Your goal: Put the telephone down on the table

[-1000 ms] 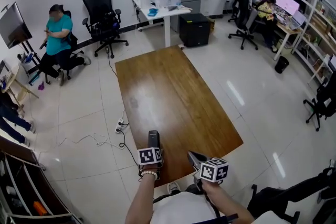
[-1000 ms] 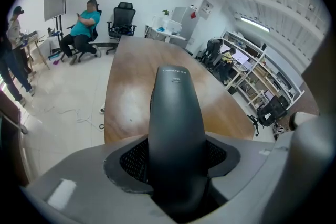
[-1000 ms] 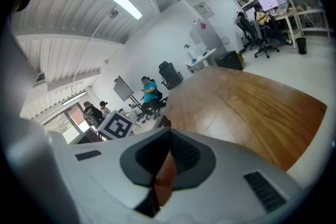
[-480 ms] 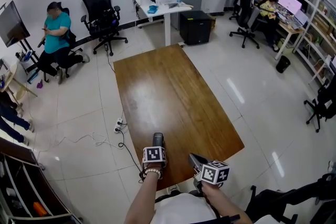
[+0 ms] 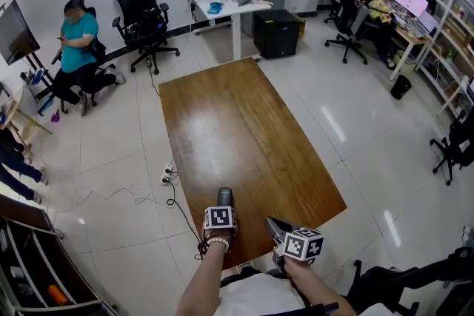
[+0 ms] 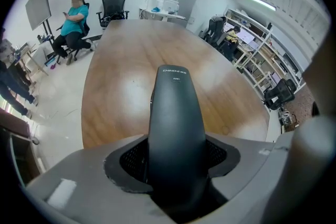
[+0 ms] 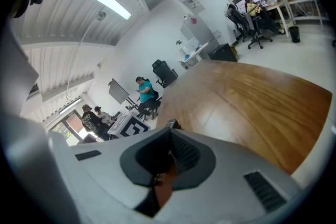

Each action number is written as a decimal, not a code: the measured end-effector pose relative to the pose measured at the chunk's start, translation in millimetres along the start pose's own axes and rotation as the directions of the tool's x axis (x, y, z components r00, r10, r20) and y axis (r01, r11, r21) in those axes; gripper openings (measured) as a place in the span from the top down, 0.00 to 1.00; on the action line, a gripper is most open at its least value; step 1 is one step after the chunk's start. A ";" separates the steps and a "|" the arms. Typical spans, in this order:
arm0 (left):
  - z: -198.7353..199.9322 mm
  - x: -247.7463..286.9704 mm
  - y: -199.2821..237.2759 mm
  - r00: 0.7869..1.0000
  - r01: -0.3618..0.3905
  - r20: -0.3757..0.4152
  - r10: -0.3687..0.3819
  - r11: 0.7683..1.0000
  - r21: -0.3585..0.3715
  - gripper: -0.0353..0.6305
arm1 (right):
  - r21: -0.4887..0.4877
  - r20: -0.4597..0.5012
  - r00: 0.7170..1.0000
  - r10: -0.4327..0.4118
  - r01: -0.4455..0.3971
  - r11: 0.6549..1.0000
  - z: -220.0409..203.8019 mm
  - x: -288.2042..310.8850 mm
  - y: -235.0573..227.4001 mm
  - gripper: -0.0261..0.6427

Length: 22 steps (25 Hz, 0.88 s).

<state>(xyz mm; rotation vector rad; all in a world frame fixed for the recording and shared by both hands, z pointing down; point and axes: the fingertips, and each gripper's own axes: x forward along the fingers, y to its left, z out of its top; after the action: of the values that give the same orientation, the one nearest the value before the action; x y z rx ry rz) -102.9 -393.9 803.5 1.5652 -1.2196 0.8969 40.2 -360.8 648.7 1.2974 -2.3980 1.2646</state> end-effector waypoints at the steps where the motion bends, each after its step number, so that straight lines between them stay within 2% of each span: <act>1: -0.7 0.9 -0.2 1.000 -0.001 -0.002 0.001 1.000 0.001 0.53 | 0.000 -0.001 1.000 -0.001 0.001 1.000 -0.3 -0.1 -0.5 0.96; 7: -1.3 9.2 0.5 0.999 -0.023 -0.034 0.024 1.000 0.019 0.53 | 0.003 -0.013 1.000 0.006 -0.006 1.000 -2.5 5.2 -1.7 0.96; 11: -0.4 7.6 -2.5 0.999 -0.013 -0.044 0.014 1.000 0.015 0.52 | -0.001 -0.015 1.000 0.010 -0.010 1.000 -0.3 9.5 -0.7 0.96; 17: -1.4 4.2 -3.8 0.998 -0.048 -0.041 0.049 0.998 0.031 0.52 | 0.008 -0.006 1.000 0.010 -0.010 1.000 2.1 10.0 -1.8 0.96; 22: -0.3 3.1 -5.9 0.997 -0.049 -0.049 0.051 0.998 0.036 0.51 | 0.022 -0.001 1.000 0.005 -0.005 1.000 1.1 8.1 -6.6 0.96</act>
<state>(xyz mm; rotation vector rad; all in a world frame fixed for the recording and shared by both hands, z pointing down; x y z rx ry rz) -96.4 -394.1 805.2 1.5363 -1.2178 0.9886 40.5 -368.5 655.8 1.2975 -2.3944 1.2960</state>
